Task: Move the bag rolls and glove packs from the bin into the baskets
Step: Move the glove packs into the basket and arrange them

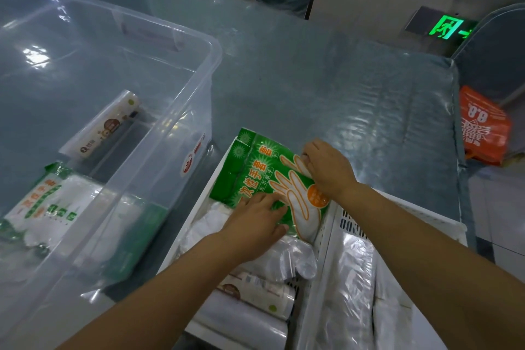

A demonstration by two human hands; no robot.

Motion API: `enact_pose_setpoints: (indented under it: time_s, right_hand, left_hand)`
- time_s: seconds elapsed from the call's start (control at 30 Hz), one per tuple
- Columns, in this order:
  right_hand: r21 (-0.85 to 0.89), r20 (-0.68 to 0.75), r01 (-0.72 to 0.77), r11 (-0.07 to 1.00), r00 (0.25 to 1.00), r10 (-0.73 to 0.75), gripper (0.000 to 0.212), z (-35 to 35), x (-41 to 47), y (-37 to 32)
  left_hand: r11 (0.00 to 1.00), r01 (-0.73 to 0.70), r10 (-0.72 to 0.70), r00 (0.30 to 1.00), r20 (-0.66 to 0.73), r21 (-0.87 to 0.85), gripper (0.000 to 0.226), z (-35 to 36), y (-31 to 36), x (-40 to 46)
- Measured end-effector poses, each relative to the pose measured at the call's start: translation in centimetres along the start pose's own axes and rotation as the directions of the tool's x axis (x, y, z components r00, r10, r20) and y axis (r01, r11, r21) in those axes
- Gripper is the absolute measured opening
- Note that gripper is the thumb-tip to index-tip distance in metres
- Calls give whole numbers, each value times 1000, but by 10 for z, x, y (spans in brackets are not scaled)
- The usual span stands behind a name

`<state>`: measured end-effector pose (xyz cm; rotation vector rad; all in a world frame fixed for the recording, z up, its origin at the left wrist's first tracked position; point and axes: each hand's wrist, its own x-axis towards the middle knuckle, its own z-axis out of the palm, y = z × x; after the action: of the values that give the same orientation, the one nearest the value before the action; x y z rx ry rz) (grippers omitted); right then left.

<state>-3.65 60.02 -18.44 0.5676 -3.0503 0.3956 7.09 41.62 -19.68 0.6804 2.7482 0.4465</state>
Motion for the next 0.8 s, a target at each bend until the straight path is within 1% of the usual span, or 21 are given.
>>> enact_pose_setpoints:
  time_s: [0.1,0.17,0.23,0.3,0.37,0.43,0.5,0.57,0.63,0.7,0.73,0.8]
  right_hand:
    - [38,43,-26,999,999,25,16,-3,1,-1]
    - [44,60,-50,998,997,48,16,-8,2,-2]
    - [42,42,-55,998,998,53,17,-14,2,-4]
    - [75,-7,-47,996,999,48,18,-23,0,-11]
    - [122,-81,-10,992,996,20,18,-36,-2,-24]
    - [167,-178,54,984,984,-24,16,-53,-5,-43]
    - [168,-279,128,978,957,-77,14,-73,-5,-66]
    - [145,-348,179,973,930,-119,12,-93,-3,-91]
    - [120,-379,207,971,913,-148,11,-111,2,-121]
    - [103,-388,240,965,903,-183,11,-124,9,-156]
    - [93,-390,262,961,897,-207,11,-128,14,-175]
    - [100,-392,311,945,885,-249,12,-132,24,-216]
  left_hand:
    - [998,9,-12,999,39,70,54,-1,2,5]
    - [996,21,-26,998,54,87,54,-3,4,5]
    - [996,29,-33,998,50,86,52,-7,7,1]
    - [996,43,-44,999,16,80,48,-18,11,-6]
    - [993,58,-51,997,-64,101,40,-38,18,-15]
    - [994,54,-37,984,-174,95,33,-64,24,-29]
    - [998,26,-5,954,-301,65,30,-96,29,-47]
    - [998,-3,30,907,-420,65,29,-131,29,-69]
    - [996,3,40,864,-501,84,26,-165,21,-91]
    - [991,40,39,832,-554,129,21,-193,2,-111]
    - [987,63,31,819,-572,145,20,-204,-11,-121]
    - [982,124,-18,817,-576,145,22,-221,-46,-140]
